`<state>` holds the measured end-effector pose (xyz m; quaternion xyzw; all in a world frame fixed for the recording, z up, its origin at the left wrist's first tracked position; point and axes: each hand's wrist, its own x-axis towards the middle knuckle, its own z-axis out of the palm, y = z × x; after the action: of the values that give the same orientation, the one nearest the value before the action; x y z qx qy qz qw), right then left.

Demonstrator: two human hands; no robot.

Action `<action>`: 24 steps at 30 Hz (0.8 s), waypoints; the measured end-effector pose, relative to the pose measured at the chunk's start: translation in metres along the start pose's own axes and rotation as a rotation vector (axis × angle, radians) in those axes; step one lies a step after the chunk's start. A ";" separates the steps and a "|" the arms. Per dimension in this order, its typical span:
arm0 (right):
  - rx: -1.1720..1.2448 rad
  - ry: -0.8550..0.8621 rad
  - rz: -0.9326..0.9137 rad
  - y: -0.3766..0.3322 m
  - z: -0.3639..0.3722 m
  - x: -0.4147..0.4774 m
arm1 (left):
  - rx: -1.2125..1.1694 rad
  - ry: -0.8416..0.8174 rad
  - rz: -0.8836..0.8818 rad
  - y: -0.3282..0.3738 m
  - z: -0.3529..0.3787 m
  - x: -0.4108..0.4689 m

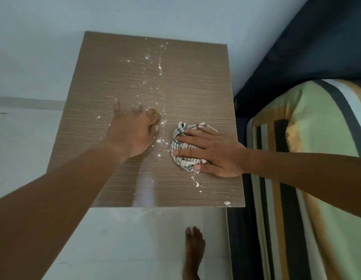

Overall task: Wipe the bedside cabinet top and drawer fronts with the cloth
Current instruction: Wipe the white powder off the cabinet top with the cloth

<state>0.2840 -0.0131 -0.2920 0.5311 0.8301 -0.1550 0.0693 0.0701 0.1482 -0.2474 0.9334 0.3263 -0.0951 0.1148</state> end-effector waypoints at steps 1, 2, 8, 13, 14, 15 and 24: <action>-0.003 -0.003 0.006 -0.013 0.006 -0.011 | 0.032 -0.037 0.022 0.003 0.003 -0.008; -0.009 -0.001 0.019 -0.025 0.012 -0.021 | 0.063 -0.062 0.040 0.006 0.006 -0.015; 0.018 0.070 0.110 -0.091 0.037 -0.055 | 0.075 -0.090 0.014 0.019 0.025 -0.048; 0.238 0.325 0.191 -0.146 0.061 -0.054 | 0.055 -0.076 0.017 0.021 0.028 -0.065; 0.305 0.381 0.202 -0.153 0.061 -0.049 | 0.071 -0.082 0.031 0.020 0.027 -0.066; 0.359 0.434 0.210 -0.158 0.059 -0.043 | 0.082 -0.090 0.039 0.020 0.026 -0.065; 0.481 0.777 0.447 -0.077 -0.013 0.020 | -0.025 0.056 0.009 0.011 0.018 -0.033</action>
<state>0.2063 -0.0213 -0.2709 0.7151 0.6014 -0.1143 -0.3376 0.0496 0.1157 -0.2550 0.9357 0.3263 -0.0642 0.1178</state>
